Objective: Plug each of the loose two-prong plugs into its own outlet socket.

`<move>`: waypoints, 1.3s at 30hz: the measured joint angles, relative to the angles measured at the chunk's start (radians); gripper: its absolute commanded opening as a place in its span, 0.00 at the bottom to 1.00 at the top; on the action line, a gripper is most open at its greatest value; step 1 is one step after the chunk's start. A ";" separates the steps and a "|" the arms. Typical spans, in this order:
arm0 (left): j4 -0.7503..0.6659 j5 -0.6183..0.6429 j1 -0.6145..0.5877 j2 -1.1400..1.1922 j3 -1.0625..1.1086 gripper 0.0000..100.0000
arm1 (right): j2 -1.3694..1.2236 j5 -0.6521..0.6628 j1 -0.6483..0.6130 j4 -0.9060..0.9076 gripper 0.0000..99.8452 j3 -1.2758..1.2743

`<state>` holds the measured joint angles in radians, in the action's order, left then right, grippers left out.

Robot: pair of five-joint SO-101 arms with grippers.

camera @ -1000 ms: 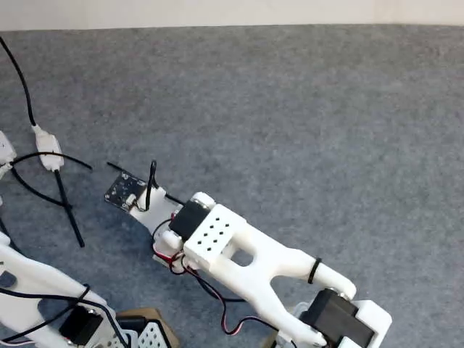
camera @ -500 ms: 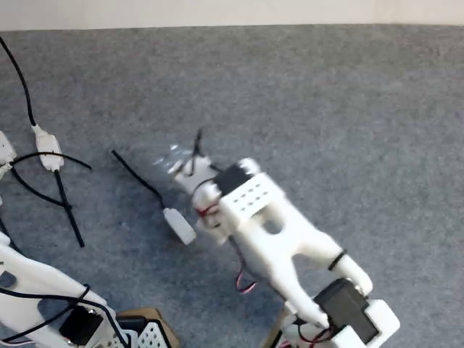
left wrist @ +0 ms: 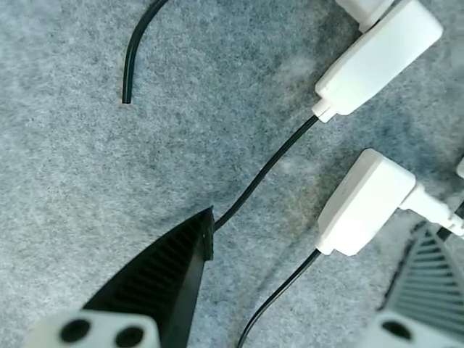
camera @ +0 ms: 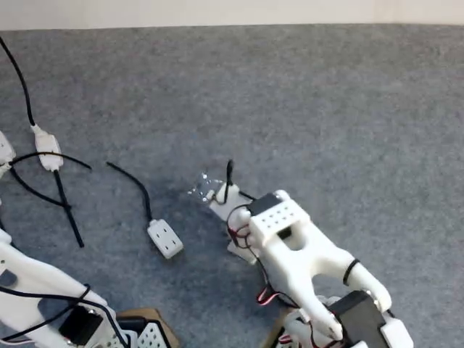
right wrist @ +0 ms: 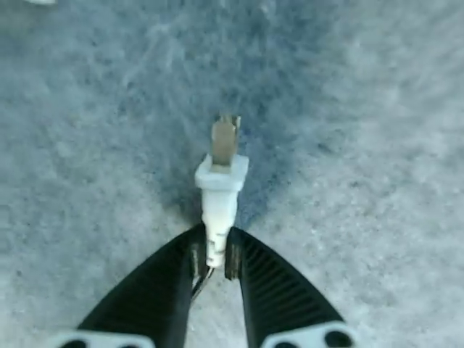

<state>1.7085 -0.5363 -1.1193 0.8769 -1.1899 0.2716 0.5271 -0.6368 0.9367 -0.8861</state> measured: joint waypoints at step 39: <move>0.000 0.000 0.000 0.000 -0.002 0.39 | 0.000 -0.078 -0.008 -0.091 0.00 -0.003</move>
<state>1.7085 -0.5363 -1.1193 0.8769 -1.1914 0.2716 0.4488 -0.6444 0.8462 -0.8892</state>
